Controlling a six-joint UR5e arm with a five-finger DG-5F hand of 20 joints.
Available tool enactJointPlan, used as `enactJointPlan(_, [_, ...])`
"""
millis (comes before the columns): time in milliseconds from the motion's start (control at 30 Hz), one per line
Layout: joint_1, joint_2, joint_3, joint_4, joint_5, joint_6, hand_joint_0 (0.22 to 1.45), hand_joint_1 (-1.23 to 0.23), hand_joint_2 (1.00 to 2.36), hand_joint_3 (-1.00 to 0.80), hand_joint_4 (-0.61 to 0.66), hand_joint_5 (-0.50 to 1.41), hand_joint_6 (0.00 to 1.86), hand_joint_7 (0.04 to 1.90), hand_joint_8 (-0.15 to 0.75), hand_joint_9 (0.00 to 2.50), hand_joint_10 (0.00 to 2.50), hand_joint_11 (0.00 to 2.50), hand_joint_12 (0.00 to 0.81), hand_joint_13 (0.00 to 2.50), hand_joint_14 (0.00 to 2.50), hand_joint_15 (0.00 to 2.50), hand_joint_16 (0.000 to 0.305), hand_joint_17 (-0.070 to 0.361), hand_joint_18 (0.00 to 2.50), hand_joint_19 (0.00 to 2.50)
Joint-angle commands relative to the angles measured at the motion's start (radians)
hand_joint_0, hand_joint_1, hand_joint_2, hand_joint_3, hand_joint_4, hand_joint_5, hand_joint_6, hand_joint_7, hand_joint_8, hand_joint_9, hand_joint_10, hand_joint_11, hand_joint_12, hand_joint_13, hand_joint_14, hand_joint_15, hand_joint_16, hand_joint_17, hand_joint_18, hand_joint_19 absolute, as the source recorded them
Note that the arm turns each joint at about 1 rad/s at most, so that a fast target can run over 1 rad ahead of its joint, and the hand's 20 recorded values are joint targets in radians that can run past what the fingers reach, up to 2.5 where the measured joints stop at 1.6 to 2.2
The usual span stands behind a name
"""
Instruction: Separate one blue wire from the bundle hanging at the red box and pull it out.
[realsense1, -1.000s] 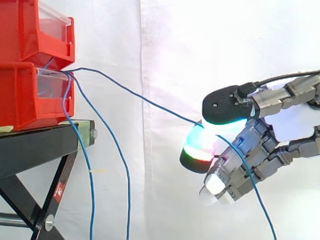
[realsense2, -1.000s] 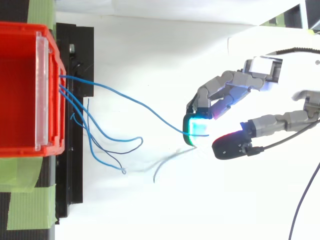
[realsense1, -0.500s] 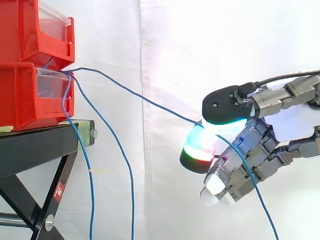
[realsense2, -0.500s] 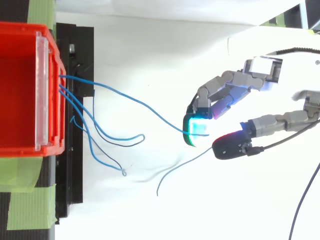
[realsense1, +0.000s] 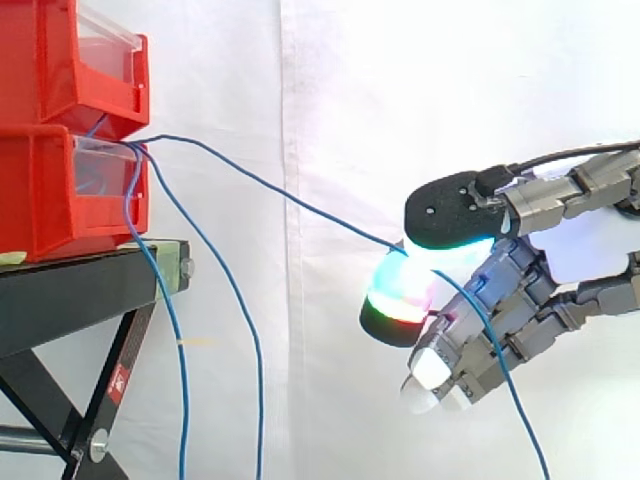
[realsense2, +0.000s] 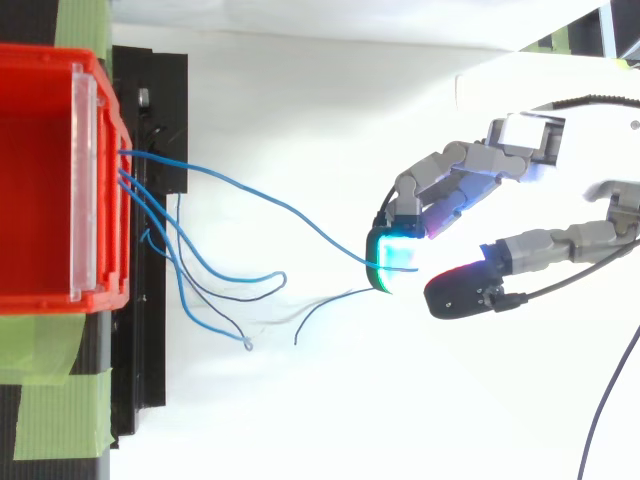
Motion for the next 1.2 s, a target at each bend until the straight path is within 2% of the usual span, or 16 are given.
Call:
enactJointPlan(0, [0.0, 0.0, 0.0, 0.0, 0.0, 0.001, 0.44, -0.67, 1.69, -0.12, -0.2, -0.07, 0.86, 1.09, 0.376, 0.87, 0.01, 0.36, 0.506, 0.52, 0.01, 0.35, 0.074, 0.166, 0.44, 0.14])
enactJointPlan(1167, [0.0, 0.0, 0.0, 0.0, 0.0, -0.001, 0.44, -0.67, 1.65, -0.11, -0.19, -0.07, 0.86, 1.09, 0.375, 0.86, 0.01, 0.36, 0.508, 0.52, 0.01, 0.35, 0.074, 0.166, 0.45, 0.14])
